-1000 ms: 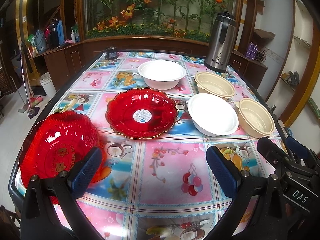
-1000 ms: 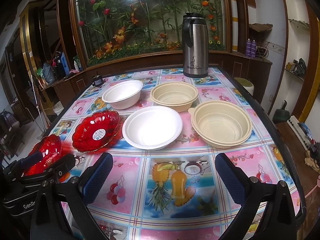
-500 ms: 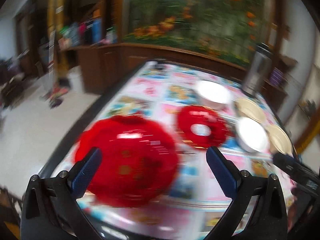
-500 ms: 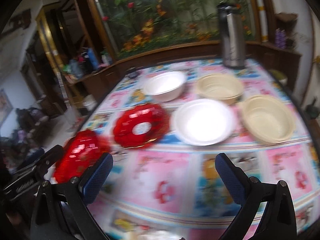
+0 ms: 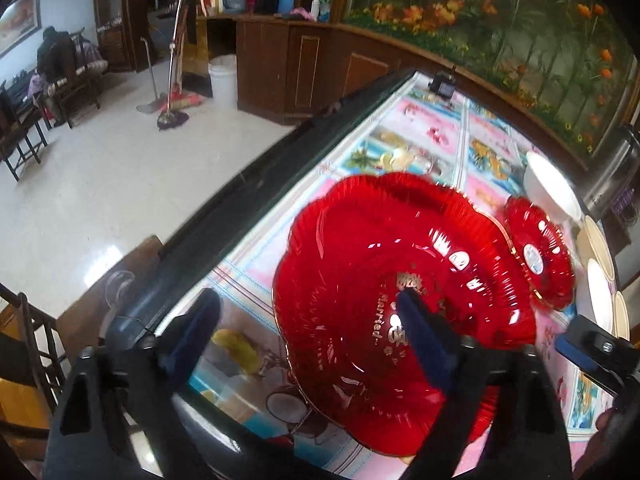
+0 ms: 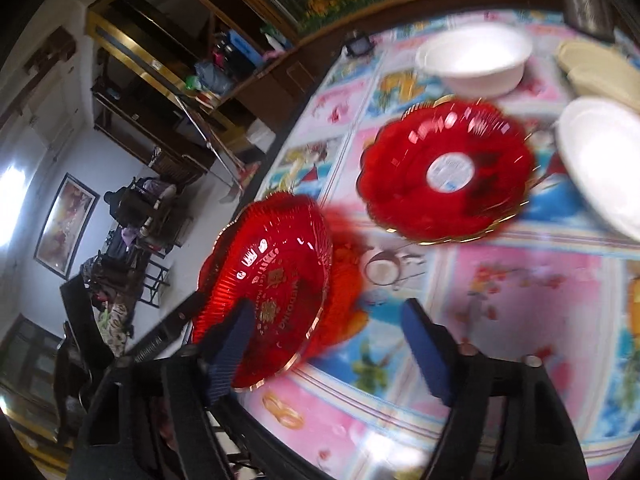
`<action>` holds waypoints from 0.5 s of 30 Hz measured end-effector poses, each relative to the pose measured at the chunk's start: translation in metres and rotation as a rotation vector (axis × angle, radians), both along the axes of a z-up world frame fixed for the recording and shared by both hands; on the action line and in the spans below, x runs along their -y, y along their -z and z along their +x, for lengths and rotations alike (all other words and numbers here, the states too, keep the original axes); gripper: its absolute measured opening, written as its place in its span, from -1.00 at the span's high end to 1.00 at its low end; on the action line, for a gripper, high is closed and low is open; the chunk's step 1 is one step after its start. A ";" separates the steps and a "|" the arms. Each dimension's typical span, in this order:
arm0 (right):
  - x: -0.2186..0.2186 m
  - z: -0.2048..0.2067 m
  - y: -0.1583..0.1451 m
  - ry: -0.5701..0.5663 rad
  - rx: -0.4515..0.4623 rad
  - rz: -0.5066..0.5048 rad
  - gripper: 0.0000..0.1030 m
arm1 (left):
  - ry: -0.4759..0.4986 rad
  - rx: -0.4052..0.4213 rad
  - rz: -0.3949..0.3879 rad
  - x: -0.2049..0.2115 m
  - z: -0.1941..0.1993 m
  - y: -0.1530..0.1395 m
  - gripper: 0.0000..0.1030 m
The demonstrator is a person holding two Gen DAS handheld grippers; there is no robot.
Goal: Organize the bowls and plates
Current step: 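Grasp the large red glass plate rim with the left tool and lift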
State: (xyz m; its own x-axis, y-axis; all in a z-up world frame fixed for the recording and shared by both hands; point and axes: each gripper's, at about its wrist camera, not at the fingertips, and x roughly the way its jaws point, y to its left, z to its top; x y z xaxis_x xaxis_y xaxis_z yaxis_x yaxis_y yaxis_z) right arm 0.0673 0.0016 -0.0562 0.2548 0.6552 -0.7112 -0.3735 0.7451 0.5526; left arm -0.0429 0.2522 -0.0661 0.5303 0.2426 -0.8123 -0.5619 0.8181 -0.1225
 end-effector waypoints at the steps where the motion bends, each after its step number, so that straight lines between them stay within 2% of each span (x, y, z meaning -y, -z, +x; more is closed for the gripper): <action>1: -0.007 0.004 0.006 -0.007 -0.016 -0.009 -0.33 | 0.003 -0.013 -0.006 -0.001 0.002 0.004 -0.38; 2: -0.015 0.006 0.012 -0.006 -0.030 -0.024 -0.23 | 0.006 -0.024 -0.010 -0.001 0.004 0.007 -0.29; 4: -0.028 0.009 0.022 -0.023 -0.058 -0.040 -0.13 | 0.004 -0.058 -0.015 -0.003 0.006 0.013 0.03; 7: -0.041 0.012 0.033 -0.038 -0.085 -0.066 0.21 | 0.005 -0.075 -0.054 -0.007 0.006 0.022 0.33; 9: -0.050 0.012 0.042 -0.047 -0.108 -0.096 0.67 | 0.012 -0.082 -0.049 -0.005 0.005 0.026 0.57; 10: -0.052 0.012 0.045 -0.050 -0.114 -0.106 0.72 | 0.019 -0.081 -0.046 -0.004 0.005 0.026 0.63; 15: -0.056 0.007 0.040 -0.051 -0.075 -0.141 0.74 | 0.015 -0.060 -0.033 -0.002 0.000 0.019 0.66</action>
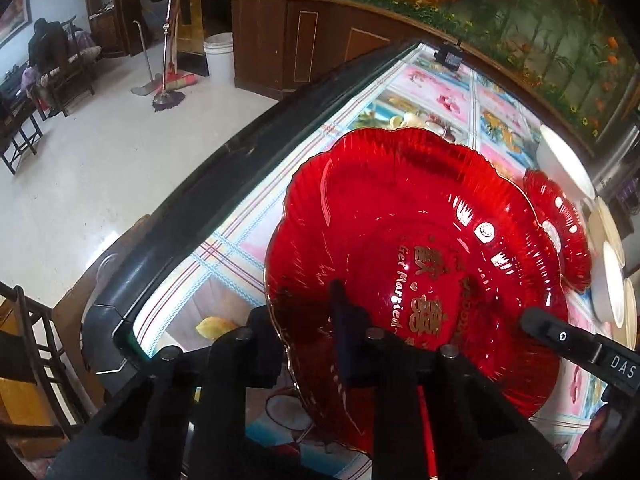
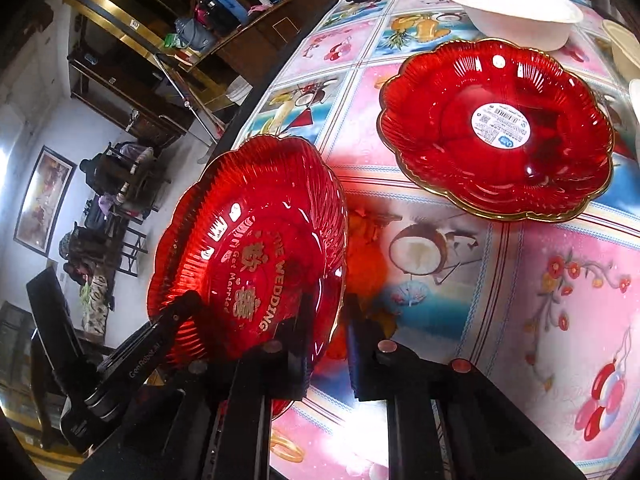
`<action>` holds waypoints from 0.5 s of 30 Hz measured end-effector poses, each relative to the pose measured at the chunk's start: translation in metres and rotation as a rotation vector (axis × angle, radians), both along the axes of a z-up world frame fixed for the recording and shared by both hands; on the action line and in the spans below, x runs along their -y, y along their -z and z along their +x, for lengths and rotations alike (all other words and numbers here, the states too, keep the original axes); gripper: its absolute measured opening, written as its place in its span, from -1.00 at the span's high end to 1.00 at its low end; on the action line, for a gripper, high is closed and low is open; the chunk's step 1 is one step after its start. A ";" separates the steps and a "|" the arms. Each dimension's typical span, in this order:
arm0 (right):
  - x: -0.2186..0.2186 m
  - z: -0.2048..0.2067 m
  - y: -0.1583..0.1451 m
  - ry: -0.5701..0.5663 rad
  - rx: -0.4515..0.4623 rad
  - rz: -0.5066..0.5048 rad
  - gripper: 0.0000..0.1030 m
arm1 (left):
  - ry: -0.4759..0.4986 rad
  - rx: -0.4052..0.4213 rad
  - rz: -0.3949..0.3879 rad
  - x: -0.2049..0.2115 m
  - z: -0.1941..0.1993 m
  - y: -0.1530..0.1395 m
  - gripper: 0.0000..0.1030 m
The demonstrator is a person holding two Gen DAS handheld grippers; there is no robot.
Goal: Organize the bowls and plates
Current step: 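Grasp the large red glass plate rim with the left tool and lift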
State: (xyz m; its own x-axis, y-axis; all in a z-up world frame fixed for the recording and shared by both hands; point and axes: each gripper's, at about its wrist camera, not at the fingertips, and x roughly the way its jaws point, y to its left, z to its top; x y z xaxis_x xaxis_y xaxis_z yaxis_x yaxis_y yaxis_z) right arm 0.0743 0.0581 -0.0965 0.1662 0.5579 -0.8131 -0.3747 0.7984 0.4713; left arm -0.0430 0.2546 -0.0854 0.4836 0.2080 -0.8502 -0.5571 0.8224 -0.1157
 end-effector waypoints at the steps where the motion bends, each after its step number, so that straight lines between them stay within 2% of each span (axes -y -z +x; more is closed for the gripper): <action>1: 0.001 -0.002 -0.003 0.000 0.006 0.007 0.74 | -0.001 0.012 0.004 -0.001 -0.002 -0.004 0.66; 8: 0.007 -0.014 -0.030 -0.020 0.087 0.042 0.73 | -0.007 0.076 0.046 0.001 -0.013 -0.028 0.66; 11: 0.003 -0.016 -0.032 -0.029 0.102 0.039 0.73 | -0.009 0.059 0.040 0.000 -0.013 -0.020 0.65; 15: 0.005 -0.015 -0.020 -0.031 0.077 0.025 0.67 | -0.009 0.012 0.029 0.002 -0.007 -0.005 0.65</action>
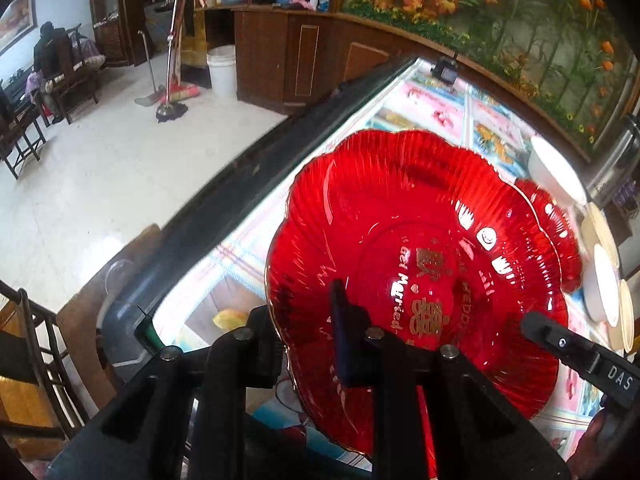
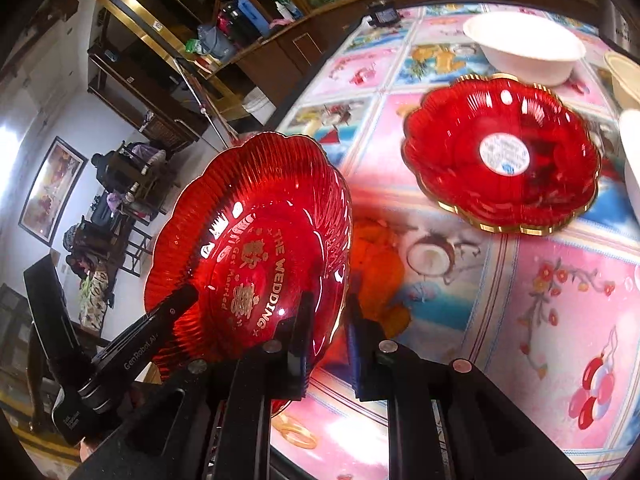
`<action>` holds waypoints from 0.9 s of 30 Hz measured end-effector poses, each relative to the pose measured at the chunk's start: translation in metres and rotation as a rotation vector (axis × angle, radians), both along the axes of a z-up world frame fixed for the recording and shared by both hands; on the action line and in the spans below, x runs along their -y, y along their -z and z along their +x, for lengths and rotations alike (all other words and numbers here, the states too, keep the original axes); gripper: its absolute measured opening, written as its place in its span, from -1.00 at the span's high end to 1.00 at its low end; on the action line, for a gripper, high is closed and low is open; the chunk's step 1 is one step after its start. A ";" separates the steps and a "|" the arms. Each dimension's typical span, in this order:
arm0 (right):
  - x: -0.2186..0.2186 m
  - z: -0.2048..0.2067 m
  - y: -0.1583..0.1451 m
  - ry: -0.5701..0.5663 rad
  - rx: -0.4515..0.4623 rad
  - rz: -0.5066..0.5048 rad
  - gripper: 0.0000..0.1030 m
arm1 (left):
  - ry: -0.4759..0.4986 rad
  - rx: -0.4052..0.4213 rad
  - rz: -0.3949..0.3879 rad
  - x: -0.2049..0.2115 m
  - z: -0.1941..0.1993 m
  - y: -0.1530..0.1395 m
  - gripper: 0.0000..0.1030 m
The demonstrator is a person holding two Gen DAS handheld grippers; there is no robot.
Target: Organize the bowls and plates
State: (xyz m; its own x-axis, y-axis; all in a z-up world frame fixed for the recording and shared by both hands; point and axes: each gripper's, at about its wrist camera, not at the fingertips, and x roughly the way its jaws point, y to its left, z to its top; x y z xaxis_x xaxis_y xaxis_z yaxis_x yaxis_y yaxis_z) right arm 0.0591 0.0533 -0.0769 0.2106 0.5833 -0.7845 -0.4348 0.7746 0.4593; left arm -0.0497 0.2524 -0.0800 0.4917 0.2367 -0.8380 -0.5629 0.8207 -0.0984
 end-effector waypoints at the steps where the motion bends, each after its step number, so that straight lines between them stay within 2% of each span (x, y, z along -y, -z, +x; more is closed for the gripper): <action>1: 0.000 0.000 0.004 -0.005 -0.009 -0.004 0.65 | 0.000 -0.020 0.001 0.000 0.001 0.004 0.65; 3: -0.001 0.000 0.010 -0.013 -0.023 -0.025 0.58 | -0.003 -0.036 -0.006 -0.001 0.001 0.010 0.61; 5: 0.002 -0.002 0.011 -0.016 -0.027 -0.016 0.56 | -0.010 -0.036 -0.007 -0.002 -0.001 0.008 0.33; 6: 0.004 -0.003 0.010 -0.016 -0.023 -0.011 0.48 | -0.022 -0.034 -0.010 -0.004 -0.003 0.006 0.03; 7: 0.009 -0.003 0.008 -0.011 -0.017 -0.001 0.36 | -0.040 -0.024 -0.015 -0.006 -0.006 0.003 -0.16; 8: 0.014 -0.002 0.004 -0.007 -0.014 0.016 0.09 | -0.074 0.004 -0.020 -0.012 -0.011 -0.004 -0.19; 9: 0.018 -0.003 0.001 -0.001 -0.009 0.030 -0.08 | -0.102 0.027 -0.017 -0.015 -0.014 -0.010 -0.20; 12: 0.042 0.002 -0.010 0.051 0.009 0.085 -0.20 | -0.132 0.098 0.002 -0.017 -0.014 -0.037 -0.37; 16: 0.090 0.018 -0.023 0.182 0.014 0.178 -0.41 | -0.005 0.209 0.005 0.016 0.013 -0.075 -0.66; 18: 0.108 0.029 -0.025 0.233 0.009 0.205 -0.43 | 0.100 0.215 -0.010 0.040 0.036 -0.083 -0.66; 20: 0.123 0.041 -0.024 0.276 -0.014 0.219 -0.44 | 0.207 0.175 -0.044 0.063 0.066 -0.083 -0.66; 22: 0.134 0.052 -0.020 0.308 -0.036 0.231 -0.44 | 0.289 0.127 -0.121 0.084 0.103 -0.076 -0.66; 27: 0.147 0.074 -0.009 0.342 -0.093 0.271 -0.43 | 0.303 0.025 -0.211 0.104 0.156 -0.053 -0.66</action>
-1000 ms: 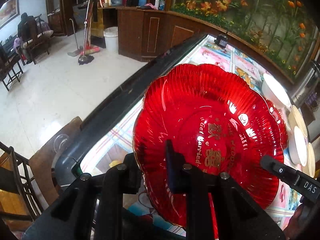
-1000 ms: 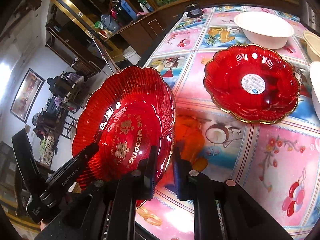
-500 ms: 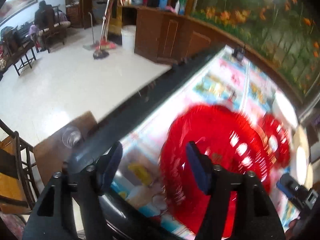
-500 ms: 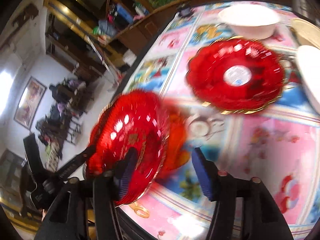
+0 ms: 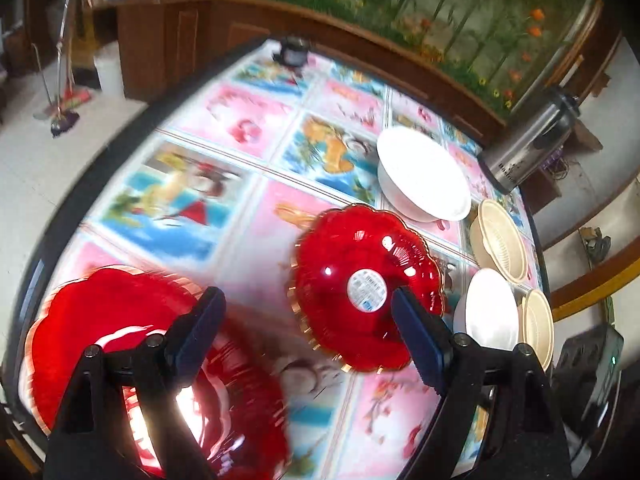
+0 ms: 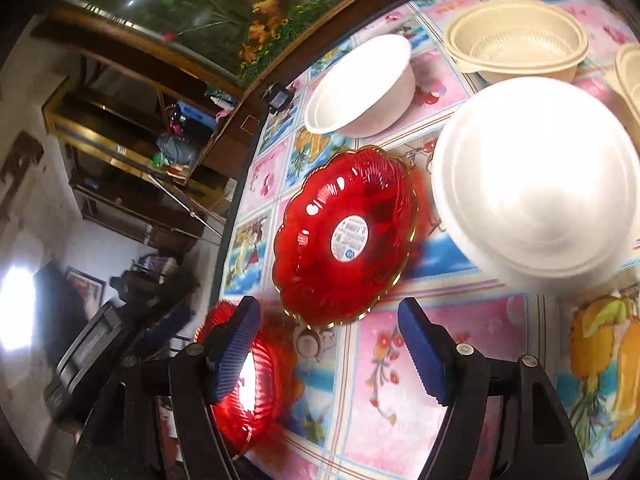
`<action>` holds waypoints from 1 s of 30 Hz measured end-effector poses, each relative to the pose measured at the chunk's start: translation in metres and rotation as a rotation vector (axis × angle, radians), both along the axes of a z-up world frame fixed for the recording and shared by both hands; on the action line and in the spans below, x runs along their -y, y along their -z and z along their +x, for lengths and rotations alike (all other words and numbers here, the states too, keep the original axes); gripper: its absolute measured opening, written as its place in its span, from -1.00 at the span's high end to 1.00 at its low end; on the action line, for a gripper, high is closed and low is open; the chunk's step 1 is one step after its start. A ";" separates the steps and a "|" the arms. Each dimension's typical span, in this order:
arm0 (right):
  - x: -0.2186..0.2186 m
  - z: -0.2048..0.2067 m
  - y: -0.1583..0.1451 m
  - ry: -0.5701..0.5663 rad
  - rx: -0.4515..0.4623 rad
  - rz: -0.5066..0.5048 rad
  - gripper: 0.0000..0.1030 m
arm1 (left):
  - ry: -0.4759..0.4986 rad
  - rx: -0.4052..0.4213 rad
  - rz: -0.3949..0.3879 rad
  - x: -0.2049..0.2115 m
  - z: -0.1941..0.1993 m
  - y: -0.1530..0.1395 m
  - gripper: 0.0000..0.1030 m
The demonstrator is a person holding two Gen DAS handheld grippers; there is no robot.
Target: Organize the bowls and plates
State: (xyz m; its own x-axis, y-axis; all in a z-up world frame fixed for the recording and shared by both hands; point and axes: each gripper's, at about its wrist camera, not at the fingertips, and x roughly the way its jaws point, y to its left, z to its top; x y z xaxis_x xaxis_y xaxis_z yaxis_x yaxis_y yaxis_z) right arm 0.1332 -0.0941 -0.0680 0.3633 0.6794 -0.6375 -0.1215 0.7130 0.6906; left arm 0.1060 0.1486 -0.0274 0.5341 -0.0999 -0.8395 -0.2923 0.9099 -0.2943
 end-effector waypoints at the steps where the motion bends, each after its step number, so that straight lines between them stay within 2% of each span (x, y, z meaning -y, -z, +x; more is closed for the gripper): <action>1: 0.001 0.006 0.002 -0.001 -0.005 -0.002 -0.43 | -0.002 -0.010 0.007 0.002 0.005 0.003 -0.66; 7: 0.007 0.027 0.016 0.023 -0.044 0.000 -0.43 | -0.008 -0.105 -0.021 0.007 0.031 0.023 -0.66; 9: 0.010 0.032 0.020 0.031 -0.058 0.008 -0.43 | -0.009 -0.114 -0.040 0.008 0.038 0.030 -0.66; 12: 0.011 0.036 0.023 0.033 -0.059 0.003 -0.43 | -0.010 -0.143 -0.026 0.012 0.046 0.040 -0.63; 14: 0.010 0.039 0.027 0.036 -0.068 -0.003 -0.40 | 0.002 -0.158 -0.013 0.016 0.050 0.044 -0.46; 16: 0.009 0.041 0.031 0.034 -0.078 -0.018 -0.35 | 0.018 -0.184 -0.010 0.018 0.053 0.051 -0.09; 17: 0.008 0.041 0.033 0.033 -0.082 -0.023 -0.26 | 0.020 -0.200 -0.005 0.018 0.055 0.054 -0.01; 19: 0.007 0.043 0.037 0.037 -0.088 -0.044 -0.11 | 0.020 -0.223 0.043 0.020 0.056 0.060 0.33; 20: 0.007 0.045 0.040 0.043 -0.096 -0.053 0.00 | 0.023 -0.229 0.053 0.021 0.056 0.062 0.39; 22: 0.006 0.048 0.046 0.048 -0.116 -0.080 0.40 | 0.024 -0.239 0.046 0.021 0.056 0.065 0.63; 23: 0.005 0.048 0.048 0.047 -0.117 -0.098 0.75 | 0.027 -0.234 0.051 0.021 0.055 0.065 0.63; 24: 0.004 0.048 0.049 0.046 -0.115 -0.117 0.81 | 0.030 -0.232 0.061 0.022 0.055 0.064 0.63; 30: 0.002 0.042 0.043 0.055 -0.086 -0.146 0.82 | 0.041 -0.207 0.065 0.023 0.049 0.056 0.64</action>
